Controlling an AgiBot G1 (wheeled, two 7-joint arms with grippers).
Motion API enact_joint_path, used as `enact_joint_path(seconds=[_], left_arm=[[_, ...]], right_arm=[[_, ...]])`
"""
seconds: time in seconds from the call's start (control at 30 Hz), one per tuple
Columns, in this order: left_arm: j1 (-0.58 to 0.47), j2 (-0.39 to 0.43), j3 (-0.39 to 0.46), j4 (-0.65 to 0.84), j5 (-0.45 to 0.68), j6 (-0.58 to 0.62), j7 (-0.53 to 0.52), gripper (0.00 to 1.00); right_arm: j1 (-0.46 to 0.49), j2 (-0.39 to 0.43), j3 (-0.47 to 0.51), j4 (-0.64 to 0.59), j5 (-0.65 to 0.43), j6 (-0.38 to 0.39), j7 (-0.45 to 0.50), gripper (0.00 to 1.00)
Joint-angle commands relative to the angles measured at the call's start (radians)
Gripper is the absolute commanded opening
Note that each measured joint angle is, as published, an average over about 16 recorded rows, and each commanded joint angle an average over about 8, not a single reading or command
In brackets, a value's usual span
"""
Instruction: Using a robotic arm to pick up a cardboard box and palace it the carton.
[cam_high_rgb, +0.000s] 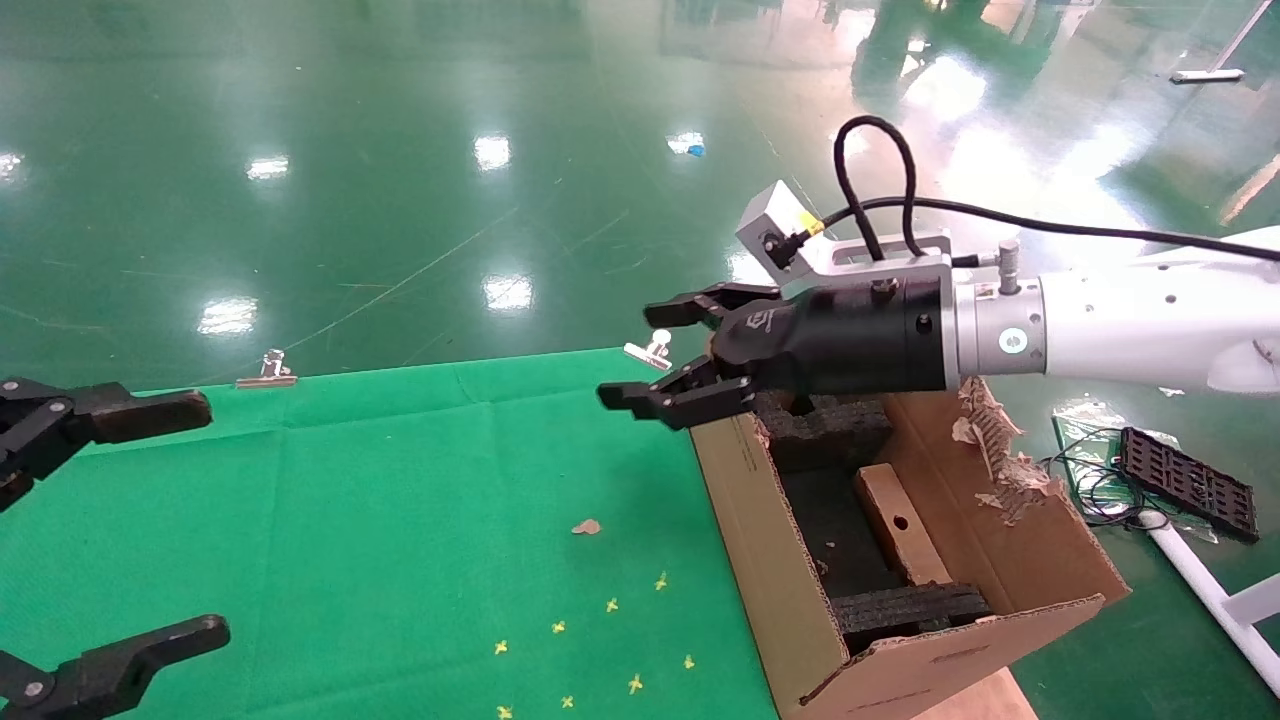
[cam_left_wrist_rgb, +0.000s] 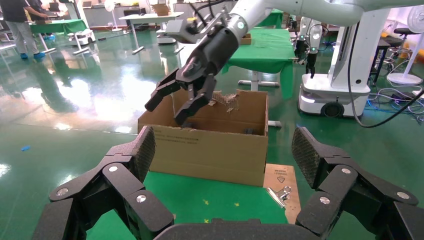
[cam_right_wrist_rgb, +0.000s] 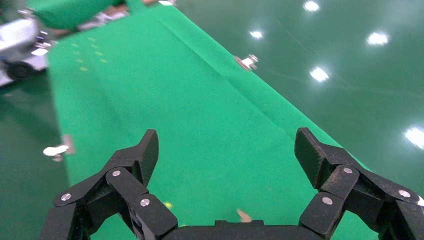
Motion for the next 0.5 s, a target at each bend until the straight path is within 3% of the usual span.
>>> enact_joint_path(seconds=[0.03, 0.5], left_arm=[[0.0, 0.0, 0.0, 0.0, 0.0, 0.0, 0.0, 1.0], [0.0, 0.0, 0.001, 0.0, -0.001, 0.0, 0.0, 1.0]], right_arm=[[-0.031, 0.004, 0.032, 0.028, 0.024, -0.013, -0.015, 1.0], [-0.247, 0.03, 0.257, 0.224, 0.192, -0.105, -0.118, 1.0]])
